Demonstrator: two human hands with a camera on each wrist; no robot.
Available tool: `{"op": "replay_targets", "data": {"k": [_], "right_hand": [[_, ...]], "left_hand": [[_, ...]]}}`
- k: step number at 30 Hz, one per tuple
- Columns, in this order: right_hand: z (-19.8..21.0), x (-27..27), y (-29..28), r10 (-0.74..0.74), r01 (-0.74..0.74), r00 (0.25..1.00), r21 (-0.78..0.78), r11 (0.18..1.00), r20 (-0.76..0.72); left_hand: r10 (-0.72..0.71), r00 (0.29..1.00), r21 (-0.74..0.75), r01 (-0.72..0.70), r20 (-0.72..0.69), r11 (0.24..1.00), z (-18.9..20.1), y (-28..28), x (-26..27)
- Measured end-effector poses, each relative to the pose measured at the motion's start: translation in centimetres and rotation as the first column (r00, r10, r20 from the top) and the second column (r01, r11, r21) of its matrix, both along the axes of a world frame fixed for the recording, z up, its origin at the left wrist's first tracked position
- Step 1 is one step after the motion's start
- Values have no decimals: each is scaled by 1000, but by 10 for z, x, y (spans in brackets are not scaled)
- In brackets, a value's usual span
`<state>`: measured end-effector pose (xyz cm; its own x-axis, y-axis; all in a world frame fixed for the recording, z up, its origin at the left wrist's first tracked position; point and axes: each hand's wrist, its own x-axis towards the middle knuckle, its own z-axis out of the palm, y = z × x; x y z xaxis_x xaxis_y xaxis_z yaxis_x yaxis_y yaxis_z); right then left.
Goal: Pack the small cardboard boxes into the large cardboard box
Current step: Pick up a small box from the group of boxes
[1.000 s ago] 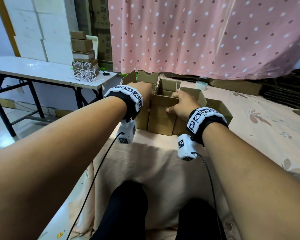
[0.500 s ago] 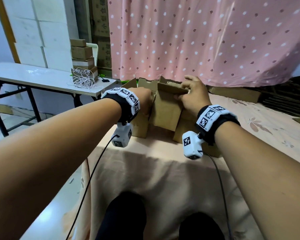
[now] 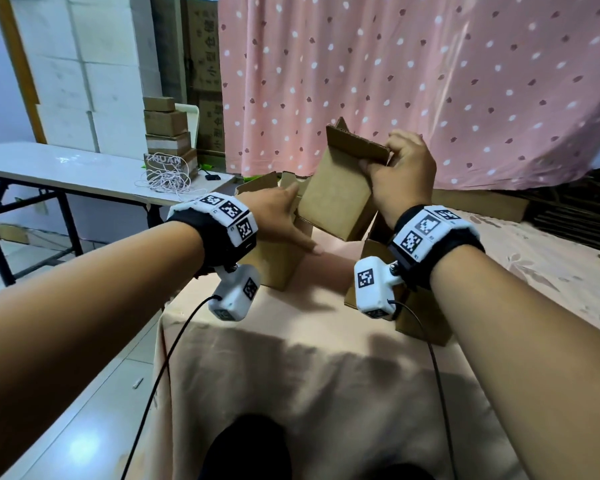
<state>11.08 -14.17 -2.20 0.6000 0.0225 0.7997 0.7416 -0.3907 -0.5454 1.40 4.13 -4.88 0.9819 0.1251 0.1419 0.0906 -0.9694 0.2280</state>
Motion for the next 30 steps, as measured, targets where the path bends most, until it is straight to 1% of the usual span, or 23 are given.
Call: {"op": "replay_targets", "data": {"k": [3, 5, 8, 9, 12, 14, 16, 18, 20, 22, 24, 26, 27, 28, 29, 30], "right_hand": [[6, -3, 4, -9, 8, 1000, 35, 999, 5], [12, -5, 6, -12, 10, 999, 41, 999, 46], [22, -10, 13, -6, 0, 996, 62, 998, 94], [25, -11, 15, -5, -2, 994, 68, 998, 105], [33, -12, 23, -5, -6, 985, 61, 998, 175], [35, -13, 29, -2, -10, 978, 59, 998, 209], [37, -13, 34, 19, -37, 978, 86, 996, 210], [37, -14, 39, 44, -68, 979, 118, 991, 200], [37, -14, 45, 37, -70, 973, 137, 988, 226], [36, -14, 51, 78, -131, 969, 219, 967, 235], [34, -11, 56, 151, -198, 976, 354, 914, 157], [31, -3, 62, 251, -210, 968, 462, 862, -28], [28, 1, 64, 283, -190, 948, 452, 872, -147], [25, 4, 66, 277, -169, 926, 374, 912, -258], [19, 7, 69, 251, -165, 907, 263, 951, -339], [13, 10, 71, 218, -171, 897, 154, 973, -384]], "left_hand": [[21, 991, -75, -11, 133, 997, 12, -15, 1], [55, 977, -183, -17, 207, 983, 12, -26, 4], [142, 950, -387, -24, 280, 922, 3, -40, 9], [180, 941, -428, -43, 285, 903, 0, -45, 9], [284, 910, -438, -132, 303, 889, -4, -54, 10], [320, 886, -421, -163, 336, 892, -5, -55, 11], [334, 861, -408, -167, 384, 898, -5, -52, 14], [352, 834, -427, -158, 426, 891, -2, -49, 16], [368, 810, -433, -159, 457, 887, 2, -42, 17], [383, 789, -426, -171, 481, 888, 5, -33, 17], [403, 771, -443, -177, 493, 879, 5, -23, 19], [432, 762, -491, -174, 482, 854, 3, -13, 20], [441, 761, -522, -159, 476, 838, 2, -9, 19], [449, 759, -558, -138, 471, 819, 0, -5, 19], [460, 755, -592, -119, 468, 797, -1, -1, 18], [474, 749, -621, -108, 462, 776, -3, 5, 17]]}}
